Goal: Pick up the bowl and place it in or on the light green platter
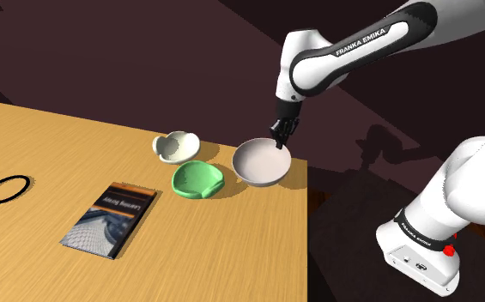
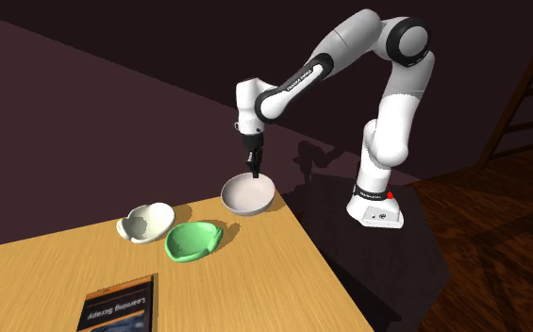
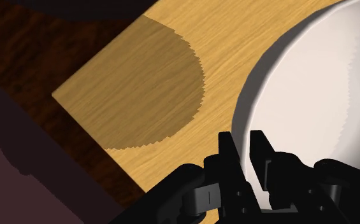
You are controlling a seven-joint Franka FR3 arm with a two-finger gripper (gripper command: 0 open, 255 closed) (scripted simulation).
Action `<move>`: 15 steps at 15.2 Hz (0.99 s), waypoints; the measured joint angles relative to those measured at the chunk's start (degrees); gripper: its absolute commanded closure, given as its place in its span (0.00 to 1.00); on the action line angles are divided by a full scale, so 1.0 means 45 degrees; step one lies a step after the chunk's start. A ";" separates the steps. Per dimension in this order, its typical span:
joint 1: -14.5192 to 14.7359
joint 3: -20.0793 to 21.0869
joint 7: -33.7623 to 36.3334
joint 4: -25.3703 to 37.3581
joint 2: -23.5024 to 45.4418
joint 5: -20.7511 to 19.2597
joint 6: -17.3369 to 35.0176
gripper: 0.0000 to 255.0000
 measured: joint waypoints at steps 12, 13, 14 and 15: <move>0.0219 0.0309 0.0852 0.2221 0.0426 -0.0163 -0.1709 1.00; 0.0286 0.0396 0.1044 0.2662 0.0760 -0.0204 -0.1801 1.00; 0.0368 0.0493 0.1279 0.3211 0.1106 -0.0258 -0.1983 1.00; 0.0460 0.0595 0.1516 0.3744 0.1559 -0.0326 -0.2025 1.00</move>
